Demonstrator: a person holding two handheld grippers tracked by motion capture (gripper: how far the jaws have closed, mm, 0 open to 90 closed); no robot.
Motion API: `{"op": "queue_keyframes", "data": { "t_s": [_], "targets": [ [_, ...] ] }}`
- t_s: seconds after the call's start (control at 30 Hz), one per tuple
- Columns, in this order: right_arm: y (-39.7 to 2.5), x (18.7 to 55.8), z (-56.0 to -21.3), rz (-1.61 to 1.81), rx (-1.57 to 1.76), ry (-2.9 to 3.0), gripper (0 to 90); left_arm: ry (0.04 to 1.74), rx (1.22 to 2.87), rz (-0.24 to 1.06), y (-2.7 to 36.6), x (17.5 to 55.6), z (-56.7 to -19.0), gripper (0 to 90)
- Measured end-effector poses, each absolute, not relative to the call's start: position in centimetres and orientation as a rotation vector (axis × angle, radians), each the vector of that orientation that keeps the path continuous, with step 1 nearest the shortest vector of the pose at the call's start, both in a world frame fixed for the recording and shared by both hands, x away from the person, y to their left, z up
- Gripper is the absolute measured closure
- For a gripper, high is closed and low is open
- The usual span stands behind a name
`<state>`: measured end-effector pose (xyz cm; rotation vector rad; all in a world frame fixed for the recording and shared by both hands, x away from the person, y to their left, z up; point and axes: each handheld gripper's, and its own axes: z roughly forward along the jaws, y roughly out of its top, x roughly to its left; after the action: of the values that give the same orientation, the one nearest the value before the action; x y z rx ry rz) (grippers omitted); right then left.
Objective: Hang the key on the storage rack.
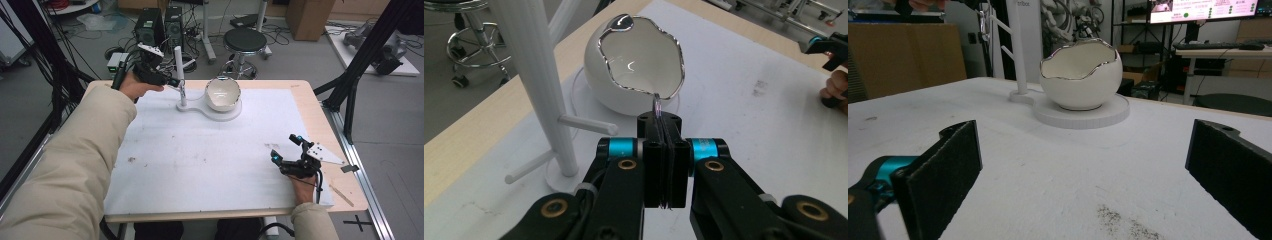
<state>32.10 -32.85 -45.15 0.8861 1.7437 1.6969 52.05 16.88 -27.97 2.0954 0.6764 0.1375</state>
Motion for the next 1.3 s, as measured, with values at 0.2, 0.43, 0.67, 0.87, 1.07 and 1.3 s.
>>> {"op": "queue_keyframes", "data": {
  "t_s": [0.2,0.43,0.67,0.87,1.07,1.3],
  "targets": [
    [-32.9,32.1,-45.1,1.690,0.884,1.745,0.6,0.704,2.083,0.133,17.4,52.6,-28.8,88.5],
    [-32.8,32.0,-45.2,1.694,0.886,1.748,0.6,0.727,2.075,0.131,17.9,53.0,-29.4,88.5],
    [-32.8,32.1,-45.2,1.685,0.880,1.748,0.5,0.735,2.059,0.136,18.2,53.5,-29.9,88.4],
    [-32.8,32.1,-45.2,1.684,0.879,1.747,0.5,0.733,2.058,0.145,18.2,53.9,-30.3,88.4],
    [-32.8,32.1,-45.2,1.685,0.880,1.748,0.5,0.738,2.065,0.157,18.1,54.4,-30.9,88.4],
    [-32.8,32.1,-45.2,1.686,0.880,1.749,0.5,0.738,2.058,0.172,17.9,54.7,-31.7,88.4]
  ]
}}
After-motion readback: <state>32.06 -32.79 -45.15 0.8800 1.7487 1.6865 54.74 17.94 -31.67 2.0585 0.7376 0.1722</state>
